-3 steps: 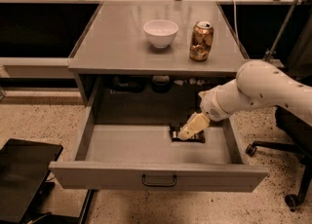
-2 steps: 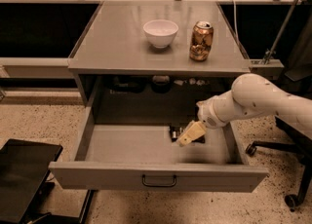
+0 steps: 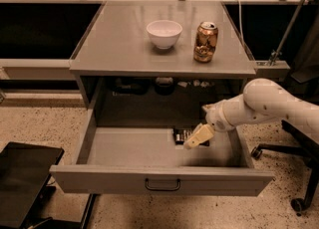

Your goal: Pick rxbar chocolate from top drawer and place on counter

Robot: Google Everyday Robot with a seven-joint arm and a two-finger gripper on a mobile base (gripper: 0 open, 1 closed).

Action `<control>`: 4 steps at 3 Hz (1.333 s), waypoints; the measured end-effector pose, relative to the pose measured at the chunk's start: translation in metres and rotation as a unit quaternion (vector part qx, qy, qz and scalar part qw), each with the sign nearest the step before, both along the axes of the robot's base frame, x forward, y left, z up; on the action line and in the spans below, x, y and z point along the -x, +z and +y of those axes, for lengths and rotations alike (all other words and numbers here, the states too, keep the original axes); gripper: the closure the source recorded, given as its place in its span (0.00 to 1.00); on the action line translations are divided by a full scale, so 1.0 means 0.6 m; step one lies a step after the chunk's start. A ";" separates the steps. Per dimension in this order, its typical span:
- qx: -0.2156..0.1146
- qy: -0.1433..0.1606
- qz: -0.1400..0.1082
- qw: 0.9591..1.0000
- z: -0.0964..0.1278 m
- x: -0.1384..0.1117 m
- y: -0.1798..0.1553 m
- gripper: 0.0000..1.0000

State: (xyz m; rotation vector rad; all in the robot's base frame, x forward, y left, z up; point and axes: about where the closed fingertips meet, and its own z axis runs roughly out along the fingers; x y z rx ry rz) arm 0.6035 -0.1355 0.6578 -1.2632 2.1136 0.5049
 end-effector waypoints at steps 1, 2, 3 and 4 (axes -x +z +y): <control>-0.062 0.016 -0.010 0.998 -0.016 -0.041 -0.058 0.00; -0.062 0.017 -0.010 0.998 -0.016 -0.040 -0.058 0.00; -0.063 0.029 -0.025 0.997 -0.009 -0.015 -0.079 0.00; -0.072 0.034 -0.043 0.996 0.000 0.013 -0.111 0.00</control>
Offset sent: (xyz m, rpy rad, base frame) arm 0.0167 -0.0086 -0.0207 0.0992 -0.0171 0.0243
